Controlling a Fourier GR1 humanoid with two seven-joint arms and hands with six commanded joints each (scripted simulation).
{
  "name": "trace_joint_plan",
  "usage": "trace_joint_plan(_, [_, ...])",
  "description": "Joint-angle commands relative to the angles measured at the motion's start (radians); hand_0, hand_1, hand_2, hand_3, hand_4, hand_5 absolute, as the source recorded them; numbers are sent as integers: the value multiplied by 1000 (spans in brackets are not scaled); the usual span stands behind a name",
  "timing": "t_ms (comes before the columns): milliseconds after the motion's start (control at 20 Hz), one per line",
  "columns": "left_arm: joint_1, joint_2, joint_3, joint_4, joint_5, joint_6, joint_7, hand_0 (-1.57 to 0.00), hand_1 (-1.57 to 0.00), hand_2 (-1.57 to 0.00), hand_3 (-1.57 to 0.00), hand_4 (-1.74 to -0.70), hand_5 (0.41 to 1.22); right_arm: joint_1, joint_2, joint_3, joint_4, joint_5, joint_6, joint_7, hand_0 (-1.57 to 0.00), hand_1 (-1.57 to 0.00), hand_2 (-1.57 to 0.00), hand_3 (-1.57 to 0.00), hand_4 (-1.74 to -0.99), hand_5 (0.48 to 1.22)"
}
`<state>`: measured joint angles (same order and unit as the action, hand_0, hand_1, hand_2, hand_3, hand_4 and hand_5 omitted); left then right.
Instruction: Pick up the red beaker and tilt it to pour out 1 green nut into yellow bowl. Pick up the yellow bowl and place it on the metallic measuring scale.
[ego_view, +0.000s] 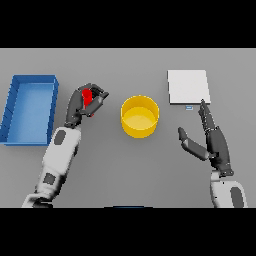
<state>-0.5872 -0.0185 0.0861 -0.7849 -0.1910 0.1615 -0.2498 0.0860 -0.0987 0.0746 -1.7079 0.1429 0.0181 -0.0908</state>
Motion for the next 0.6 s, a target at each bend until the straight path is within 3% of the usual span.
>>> trace_joint_plan(0, [2,2,-9,5,-7,1,-16,-1049,-1067,-1106,-1058,-1589,1079,3,-5,0,-17,2,-2,8,1,1,1,1,-1239,648])
trace_joint_plan(100, [-5,5,-14,9,0,-11,-15,-1237,-1248,-1273,-1154,-1636,1130,4,-4,-1,-1,4,-1,7,1,1,1,1,-1242,650])
trace_joint_plan(250, [4,4,-25,-3,-9,-2,-6,-1400,-1406,-1419,-1357,-1542,1174,-3,10,1,9,-9,3,-4,1,1,1,1,-1255,644])
trace_joint_plan(550, [6,7,14,-95,112,-100,-2,-1526,-1528,-1531,-1515,-1689,1140,5,2,4,-4,10,-7,-14,1,1,1,1,-1236,644])
